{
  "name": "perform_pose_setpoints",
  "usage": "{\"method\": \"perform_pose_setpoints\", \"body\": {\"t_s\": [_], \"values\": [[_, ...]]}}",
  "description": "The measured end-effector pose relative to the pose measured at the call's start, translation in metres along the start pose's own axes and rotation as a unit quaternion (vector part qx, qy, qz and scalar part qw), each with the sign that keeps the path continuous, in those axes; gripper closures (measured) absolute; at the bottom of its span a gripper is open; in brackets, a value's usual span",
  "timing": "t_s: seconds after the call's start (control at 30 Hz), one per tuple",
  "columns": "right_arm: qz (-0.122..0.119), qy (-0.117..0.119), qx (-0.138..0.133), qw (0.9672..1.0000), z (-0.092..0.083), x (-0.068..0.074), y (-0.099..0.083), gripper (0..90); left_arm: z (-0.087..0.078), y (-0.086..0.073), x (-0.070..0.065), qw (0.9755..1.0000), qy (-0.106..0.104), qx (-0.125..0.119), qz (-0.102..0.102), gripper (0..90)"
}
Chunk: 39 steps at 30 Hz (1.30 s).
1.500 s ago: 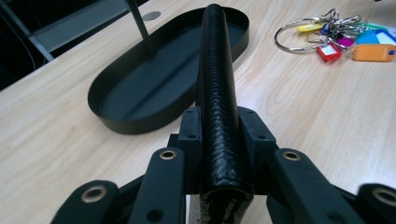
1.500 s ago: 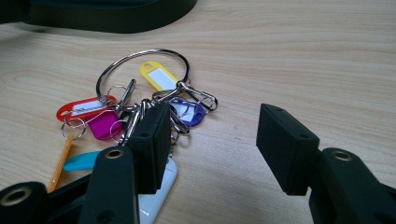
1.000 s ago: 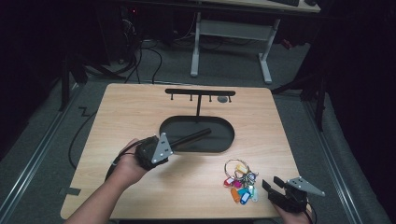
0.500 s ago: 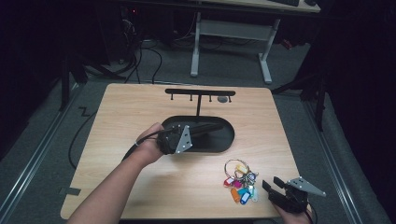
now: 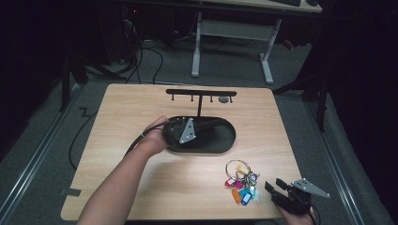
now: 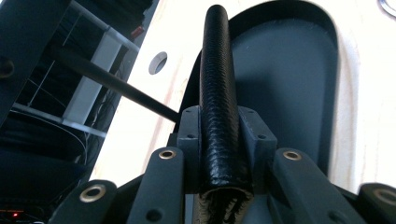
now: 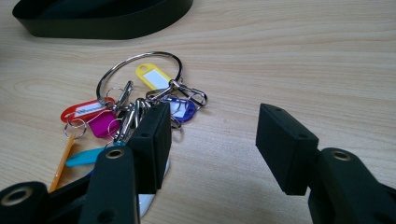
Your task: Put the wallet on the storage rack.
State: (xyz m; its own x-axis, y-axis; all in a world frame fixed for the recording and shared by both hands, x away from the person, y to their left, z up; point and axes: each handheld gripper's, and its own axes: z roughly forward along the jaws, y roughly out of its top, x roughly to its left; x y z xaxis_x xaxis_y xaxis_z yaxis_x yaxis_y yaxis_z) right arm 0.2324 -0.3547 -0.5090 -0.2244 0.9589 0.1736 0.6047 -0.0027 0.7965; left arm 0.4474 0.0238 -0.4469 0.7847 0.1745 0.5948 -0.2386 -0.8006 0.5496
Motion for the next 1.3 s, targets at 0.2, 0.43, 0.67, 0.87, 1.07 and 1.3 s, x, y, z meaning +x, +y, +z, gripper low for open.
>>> {"method": "perform_pose_setpoints", "body": {"t_s": [0.2,0.43,0.67,0.87,1.07,1.3], "values": [[-0.004,0.002,0.0,1.0,0.0,0.0,0.0,46.2,0.004,-0.007,-0.003,0.9984,0.0,0.039,0.042,72.9],[-0.007,0.004,0.003,1.0,0.001,0.001,-0.001,46.2,0.012,-0.025,-0.005,0.9943,-0.012,0.101,0.034,72.2],[-0.004,0.003,0.004,1.0,0.002,0.001,-0.001,46.2,0.015,-0.04,-0.006,0.9903,-0.029,0.136,-0.01,65.2],[-0.002,0.002,0.003,1.0,0.001,0.001,-0.001,46.2,0.008,-0.047,-0.007,0.9865,-0.045,0.152,-0.038,55.2],[-0.003,0.001,0.003,1.0,0.001,0.001,-0.001,46.1,-0.004,-0.053,-0.006,0.987,-0.039,0.142,-0.064,55.9],[-0.005,0.001,0.002,1.0,0.001,0.002,-0.001,46.1,-0.022,-0.059,-0.009,0.9871,-0.03,0.128,-0.091,56.5]]}}
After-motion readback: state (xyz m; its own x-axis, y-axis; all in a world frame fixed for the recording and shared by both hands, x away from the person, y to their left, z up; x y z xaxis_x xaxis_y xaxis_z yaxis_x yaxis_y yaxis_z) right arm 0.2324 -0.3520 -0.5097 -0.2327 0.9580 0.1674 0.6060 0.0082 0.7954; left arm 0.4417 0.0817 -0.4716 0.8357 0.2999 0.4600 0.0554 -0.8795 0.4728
